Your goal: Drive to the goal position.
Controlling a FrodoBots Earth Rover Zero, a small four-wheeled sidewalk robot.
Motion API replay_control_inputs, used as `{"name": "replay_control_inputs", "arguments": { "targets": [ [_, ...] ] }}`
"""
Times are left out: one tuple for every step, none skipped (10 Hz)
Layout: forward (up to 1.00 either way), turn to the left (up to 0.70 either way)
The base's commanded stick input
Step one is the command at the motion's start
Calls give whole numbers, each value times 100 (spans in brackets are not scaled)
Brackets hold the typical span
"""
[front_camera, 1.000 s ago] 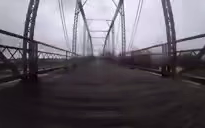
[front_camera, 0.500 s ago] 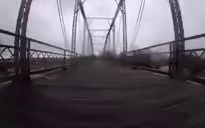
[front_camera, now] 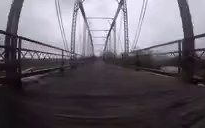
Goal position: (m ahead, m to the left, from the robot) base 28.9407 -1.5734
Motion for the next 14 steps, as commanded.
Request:
{"name": "replay_control_inputs", "arguments": {
  "targets": [
    [100, 0],
    [100, 0],
    [100, 0],
    [100, 0],
    [100, 0],
    [100, 0],
    [100, 0],
    [100, 0],
    [100, 0],
    [100, 0],
    [100, 0],
    [100, 0],
    [100, 0],
    [100, 0]
  ]
}}
